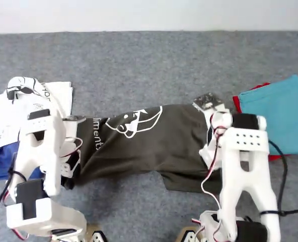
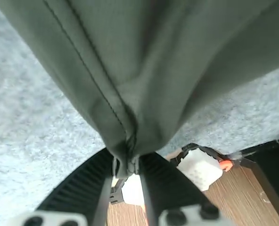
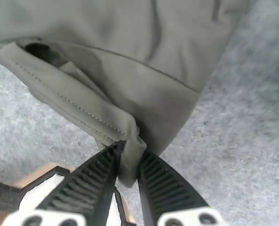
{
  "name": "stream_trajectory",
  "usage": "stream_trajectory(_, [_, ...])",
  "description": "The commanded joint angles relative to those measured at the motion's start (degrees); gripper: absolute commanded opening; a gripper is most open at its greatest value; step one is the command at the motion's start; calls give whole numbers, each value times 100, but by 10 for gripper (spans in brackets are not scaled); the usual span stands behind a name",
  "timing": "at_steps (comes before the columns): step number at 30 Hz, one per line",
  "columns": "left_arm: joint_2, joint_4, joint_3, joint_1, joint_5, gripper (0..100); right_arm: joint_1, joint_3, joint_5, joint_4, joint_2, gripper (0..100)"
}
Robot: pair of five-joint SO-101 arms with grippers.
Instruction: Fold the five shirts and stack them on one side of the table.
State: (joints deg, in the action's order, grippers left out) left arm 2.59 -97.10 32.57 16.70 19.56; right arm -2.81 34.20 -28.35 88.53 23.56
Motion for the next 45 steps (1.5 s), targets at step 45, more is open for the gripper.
stream_trajectory(45, [-255, 1125, -488, 1758, 932, 127, 312, 1864, 1424, -4154, 936, 208])
